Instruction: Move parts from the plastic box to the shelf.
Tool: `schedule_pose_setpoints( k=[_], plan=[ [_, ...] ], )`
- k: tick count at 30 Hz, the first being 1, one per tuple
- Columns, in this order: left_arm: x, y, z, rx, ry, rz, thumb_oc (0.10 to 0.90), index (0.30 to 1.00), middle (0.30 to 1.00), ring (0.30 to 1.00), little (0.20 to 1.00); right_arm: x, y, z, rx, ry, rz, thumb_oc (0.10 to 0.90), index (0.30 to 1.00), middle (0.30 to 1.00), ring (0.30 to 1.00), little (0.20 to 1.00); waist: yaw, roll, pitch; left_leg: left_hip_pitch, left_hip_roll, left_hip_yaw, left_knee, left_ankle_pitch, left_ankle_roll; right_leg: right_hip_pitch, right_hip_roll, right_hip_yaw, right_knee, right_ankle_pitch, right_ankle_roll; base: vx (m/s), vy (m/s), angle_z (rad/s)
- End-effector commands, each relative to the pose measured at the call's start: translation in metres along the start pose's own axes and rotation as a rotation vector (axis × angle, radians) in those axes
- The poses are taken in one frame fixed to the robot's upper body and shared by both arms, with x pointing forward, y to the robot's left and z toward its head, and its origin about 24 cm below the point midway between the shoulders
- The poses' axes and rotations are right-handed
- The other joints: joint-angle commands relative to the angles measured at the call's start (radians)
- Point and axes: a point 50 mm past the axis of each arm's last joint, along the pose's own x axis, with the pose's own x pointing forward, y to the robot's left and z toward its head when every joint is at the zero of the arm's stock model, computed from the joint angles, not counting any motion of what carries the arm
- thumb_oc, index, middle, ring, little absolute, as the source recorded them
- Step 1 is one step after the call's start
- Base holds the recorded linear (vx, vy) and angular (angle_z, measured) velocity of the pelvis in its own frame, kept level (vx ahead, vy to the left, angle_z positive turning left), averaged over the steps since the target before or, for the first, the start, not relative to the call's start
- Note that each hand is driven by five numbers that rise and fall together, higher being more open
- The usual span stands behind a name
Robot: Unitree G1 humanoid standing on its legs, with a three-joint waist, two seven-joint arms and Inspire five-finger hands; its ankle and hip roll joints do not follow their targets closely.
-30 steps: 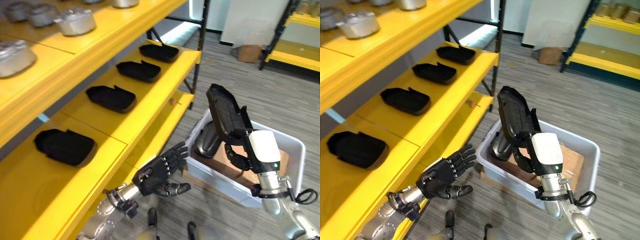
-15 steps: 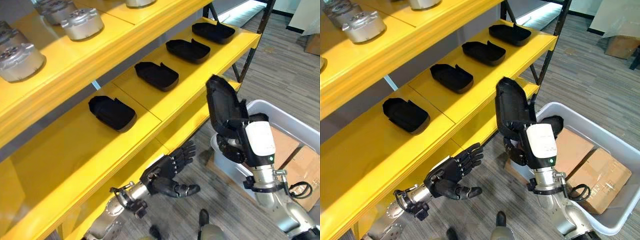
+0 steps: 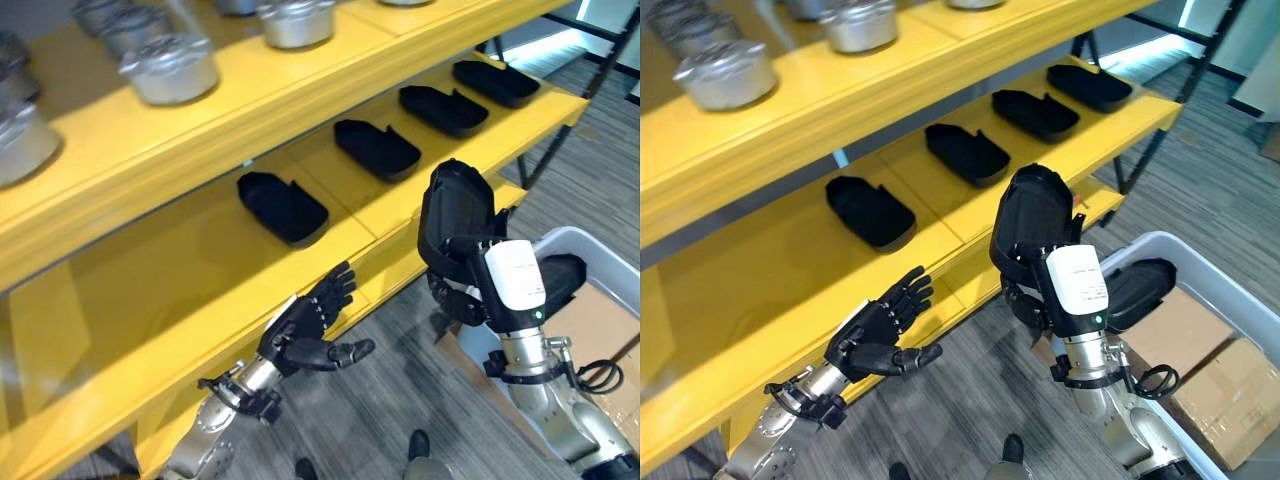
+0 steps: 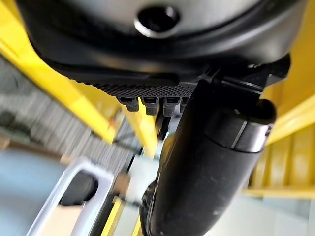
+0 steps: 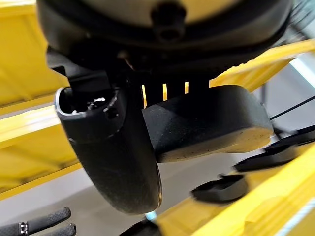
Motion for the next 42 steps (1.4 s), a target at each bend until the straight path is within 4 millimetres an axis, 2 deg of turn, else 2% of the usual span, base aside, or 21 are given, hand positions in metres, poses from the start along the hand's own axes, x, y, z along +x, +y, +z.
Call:
schedule_pose_setpoints(
  k=[1, 6, 8, 10, 11, 14, 15, 16, 17, 19, 20, 23, 24, 31, 35, 37, 38, 39, 41, 42],
  plan=[
    [0.001, -0.005, 0.040, 0.115, -0.210, -0.057, 0.900, 1.000, 1.000, 1.000, 1.000, 0.040, -0.032, 0.036, 0.053, -0.241, -0.209, 0.400, 0.300, 0.300, 0.300, 0.300, 0.020, -0.035, -0.100, -0.004, 0.005, 0.002, -0.005, -0.017, 0.046, 0.034, 0.000, 0.003, -0.039, -0.005, 0.038, -0.04, 0.164, 0.36],
    [-0.004, 0.001, 0.042, 0.109, -0.213, -0.059, 0.900, 1.000, 1.000, 1.000, 1.000, 0.041, -0.034, 0.041, 0.060, -0.267, -0.196, 0.400, 0.300, 0.300, 0.300, 0.300, 0.048, -0.055, -0.094, -0.010, -0.032, -0.006, 0.002, -0.040, 0.078, 0.026, -0.037, -0.004, -0.039, 0.022, 0.069, -0.06, 0.233, 0.21],
    [-0.004, 0.001, 0.040, 0.034, -0.218, -0.085, 0.900, 1.000, 1.000, 1.000, 1.000, 0.042, -0.033, 0.043, 0.079, -0.279, -0.198, 0.400, 0.300, 0.300, 0.300, 0.300, 0.064, -0.063, -0.086, -0.019, -0.055, -0.010, 0.006, -0.051, 0.097, 0.020, -0.057, -0.015, -0.016, 0.025, 0.071, -0.10, 0.257, 0.30],
    [-0.002, 0.001, 0.038, 0.023, -0.218, -0.079, 0.900, 1.000, 1.000, 1.000, 1.000, 0.043, -0.031, 0.046, 0.092, -0.292, -0.205, 0.400, 0.300, 0.300, 0.300, 0.300, 0.071, -0.066, -0.082, -0.021, -0.065, -0.013, 0.009, -0.056, 0.106, 0.010, -0.068, -0.019, 0.010, 0.025, 0.070, -0.06, 0.191, 0.28],
    [0.003, -0.005, 0.033, 0.029, -0.210, -0.104, 0.900, 1.000, 1.000, 1.000, 1.000, 0.045, -0.028, 0.055, 0.106, -0.317, -0.225, 0.400, 0.300, 0.300, 0.300, 0.300, 0.084, -0.066, -0.078, -0.030, -0.078, -0.032, 0.014, -0.061, 0.123, 0.001, -0.077, -0.018, 0.074, 0.010, 0.057, -0.04, 0.140, 0.26],
    [0.003, -0.009, 0.029, 0.019, -0.201, -0.112, 0.900, 1.000, 1.000, 1.000, 1.000, 0.045, -0.027, 0.059, 0.105, -0.323, -0.238, 0.400, 0.300, 0.300, 0.300, 0.300, 0.084, -0.066, -0.079, -0.040, -0.090, -0.059, 0.019, -0.068, 0.139, -0.014, -0.066, 0.020, 0.131, -0.009, 0.047, -0.01, 0.112, 0.39],
    [0.003, -0.012, 0.027, 0.006, -0.188, -0.133, 0.900, 1.000, 1.000, 1.000, 1.000, 0.045, -0.029, 0.064, 0.094, -0.348, -0.238, 0.400, 0.300, 0.300, 0.300, 0.300, 0.072, -0.063, -0.079, -0.049, -0.107, -0.110, 0.020, -0.075, 0.161, -0.037, 0.006, 0.097, 0.198, -0.069, 0.025, 0.02, 0.093, 0.66],
    [0.003, -0.012, 0.028, 0.006, -0.188, -0.133, 0.900, 1.000, 1.000, 1.000, 1.000, 0.045, -0.029, 0.064, 0.094, -0.353, -0.237, 0.400, 0.300, 0.300, 0.300, 0.300, 0.071, -0.063, -0.081, -0.053, -0.108, -0.113, 0.020, -0.074, 0.162, -0.041, 0.015, 0.100, 0.201, -0.074, 0.022, 0.04, 0.140, 0.77],
    [0.002, -0.012, 0.028, 0.008, -0.187, -0.123, 0.900, 1.000, 1.000, 1.000, 1.000, 0.044, -0.030, 0.067, 0.104, -0.380, -0.225, 0.400, 0.300, 0.300, 0.300, 0.300, 0.069, -0.063, -0.081, -0.050, -0.114, -0.124, 0.017, -0.076, 0.167, -0.045, 0.047, 0.108, 0.221, -0.110, 0.015, 0.02, 0.065, 0.72],
    [0.002, -0.010, 0.029, 0.001, -0.192, -0.118, 0.900, 1.000, 1.000, 1.000, 1.000, 0.043, -0.031, 0.069, 0.105, -0.412, -0.214, 0.400, 0.300, 0.300, 0.300, 0.300, 0.067, -0.063, -0.082, -0.050, -0.120, -0.141, 0.013, -0.076, 0.168, -0.051, 0.083, 0.120, 0.234, -0.140, 0.000, 0.06, 0.059, 0.61],
    [0.004, -0.009, 0.029, -0.023, -0.190, -0.118, 0.900, 1.000, 1.000, 1.000, 1.000, 0.043, -0.032, 0.072, 0.087, -0.452, -0.206, 0.400, 0.300, 0.300, 0.300, 0.300, 0.060, -0.063, -0.082, -0.053, -0.130, -0.177, 0.013, -0.075, 0.168, -0.051, 0.125, 0.164, 0.221, -0.166, -0.021, 0.07, 0.023, 0.45],
    [0.007, -0.012, 0.027, -0.030, -0.176, -0.154, 0.900, 1.000, 1.000, 1.000, 1.000, 0.042, -0.034, 0.075, 0.068, -0.485, -0.190, 0.400, 0.300, 0.300, 0.300, 0.300, 0.042, -0.069, -0.091, -0.066, -0.158, -0.240, 0.017, -0.073, 0.167, -0.040, 0.191, 0.256, 0.149, -0.151, -0.050, 0.09, -0.021, 0.69],
    [0.008, -0.015, 0.027, -0.047, -0.180, -0.163, 0.900, 1.000, 1.000, 1.000, 1.000, 0.040, -0.035, 0.077, 0.042, -0.552, -0.176, 0.400, 0.300, 0.300, 0.300, 0.300, 0.032, -0.071, -0.097, -0.069, -0.177, -0.272, 0.018, -0.066, 0.162, -0.033, 0.238, 0.308, 0.097, -0.127, -0.067, 0.12, -0.032, 0.80],
    [0.008, -0.012, 0.027, -0.040, -0.199, -0.113, 0.900, 1.000, 1.000, 1.000, 1.000, 0.040, -0.035, 0.081, 0.019, -0.661, -0.186, 0.400, 0.300, 0.300, 0.300, 0.300, 0.025, -0.068, -0.101, -0.078, -0.184, -0.270, 0.036, -0.068, 0.149, -0.019, 0.247, 0.334, 0.031, -0.091, -0.072, 0.09, -0.051, 0.18],
    [0.003, -0.005, 0.020, -0.045, -0.175, -0.066, 0.900, 1.000, 1.000, 1.000, 1.000, 0.038, -0.030, 0.085, 0.008, -0.731, -0.203, 0.400, 0.300, 0.300, 0.300, 0.300, 0.030, -0.071, -0.110, -0.100, -0.196, -0.241, 0.151, -0.127, 0.143, -0.002, 0.232, 0.340, -0.001, -0.077, -0.075, 0.16, -0.149, 0.06],
    [0.003, -0.005, 0.020, -0.044, -0.174, -0.064, 0.900, 1.000, 1.000, 1.000, 1.000, 0.038, -0.029, 0.086, 0.006, -0.737, -0.204, 0.400, 0.300, 0.300, 0.300, 0.300, 0.029, -0.072, -0.109, -0.107, -0.198, -0.236, 0.173, -0.136, 0.142, -0.003, 0.230, 0.340, 0.001, -0.076, -0.076, 0.03, -0.071, 0.10],
    [0.005, -0.005, 0.021, -0.044, -0.176, -0.082, 0.900, 1.000, 1.000, 1.000, 1.000, 0.040, -0.030, 0.085, 0.005, -0.710, -0.190, 0.400, 0.300, 0.300, 0.300, 0.300, 0.022, -0.079, -0.094, -0.146, -0.187, -0.179, 0.289, -0.168, 0.137, -0.006, 0.209, 0.316, 0.016, -0.077, -0.079, -0.01, -0.124, 0.25],
    [0.011, -0.009, 0.021, -0.051, -0.171, -0.122, 0.900, 1.000, 1.000, 1.000, 1.000, 0.044, -0.027, 0.081, -0.037, -0.679, -0.184, 0.400, 0.300, 0.300, 0.300, 0.300, 0.004, -0.080, -0.082, -0.175, -0.120, -0.106, 0.354, -0.135, 0.112, -0.013, 0.195, 0.275, 0.036, -0.084, -0.088, -0.03, -0.113, 0.63],
    [0.017, -0.012, 0.020, -0.061, -0.172, -0.144, 0.900, 1.000, 1.000, 1.000, 1.000, 0.047, -0.022, 0.077, -0.063, -0.657, -0.177, 0.400, 0.300, 0.300, 0.300, 0.300, -0.010, -0.073, -0.074, -0.178, -0.066, -0.089, 0.349, -0.094, 0.094, -0.018, 0.187, 0.251, 0.055, -0.089, -0.095, 0.02, 0.001, 1.50],
    [0.018, -0.013, 0.020, -0.058, -0.177, -0.137, 0.900, 1.000, 1.000, 1.000, 1.000, 0.047, -0.020, 0.076, -0.066, -0.664, -0.173, 0.400, 0.300, 0.300, 0.300, 0.300, -0.014, -0.068, -0.073, -0.170, -0.055, -0.107, 0.321, -0.080, 0.090, -0.021, 0.185, 0.255, 0.061, -0.090, -0.094, 0.08, 0.073, 1.12]
  ],
)
